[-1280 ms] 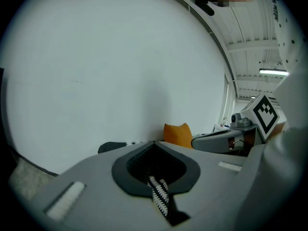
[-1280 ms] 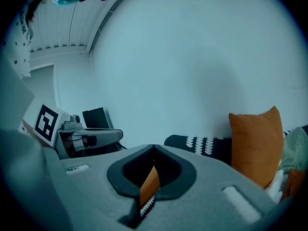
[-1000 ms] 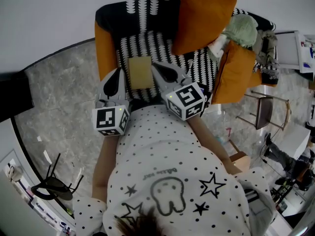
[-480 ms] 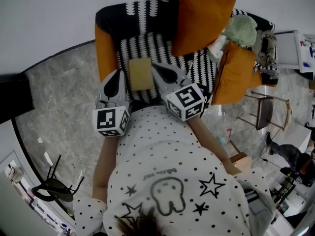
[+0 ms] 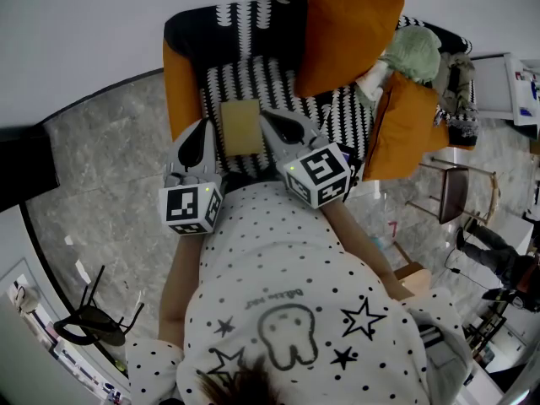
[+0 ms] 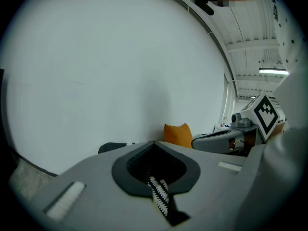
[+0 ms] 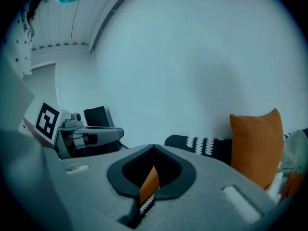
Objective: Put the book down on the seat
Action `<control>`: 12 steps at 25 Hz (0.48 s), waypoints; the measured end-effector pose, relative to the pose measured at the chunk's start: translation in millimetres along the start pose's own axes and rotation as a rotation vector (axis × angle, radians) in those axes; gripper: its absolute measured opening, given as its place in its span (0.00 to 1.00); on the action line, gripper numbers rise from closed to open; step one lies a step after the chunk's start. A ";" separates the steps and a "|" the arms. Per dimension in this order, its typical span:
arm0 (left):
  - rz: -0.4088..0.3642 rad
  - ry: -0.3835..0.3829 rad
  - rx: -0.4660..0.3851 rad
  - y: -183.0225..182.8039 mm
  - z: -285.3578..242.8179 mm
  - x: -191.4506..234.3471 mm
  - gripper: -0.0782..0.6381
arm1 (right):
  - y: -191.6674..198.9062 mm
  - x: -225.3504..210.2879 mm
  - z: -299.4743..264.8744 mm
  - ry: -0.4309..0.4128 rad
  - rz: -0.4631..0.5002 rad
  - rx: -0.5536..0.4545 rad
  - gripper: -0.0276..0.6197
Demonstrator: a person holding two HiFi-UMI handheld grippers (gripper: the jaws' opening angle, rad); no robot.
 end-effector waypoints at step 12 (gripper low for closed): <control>0.000 -0.002 0.001 0.0 0.2 -0.3 0.11 | -0.2 0.0 0.3 -0.002 0.002 0.003 0.04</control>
Point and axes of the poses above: the fingertips, and each gripper's own axes: z backward along the fingers, x to its left, y out of its underside, the point moved 6 cm from there along z, backward along the fingers, and after that the axes turned 12 degrees about y, right-handed, at the moved point
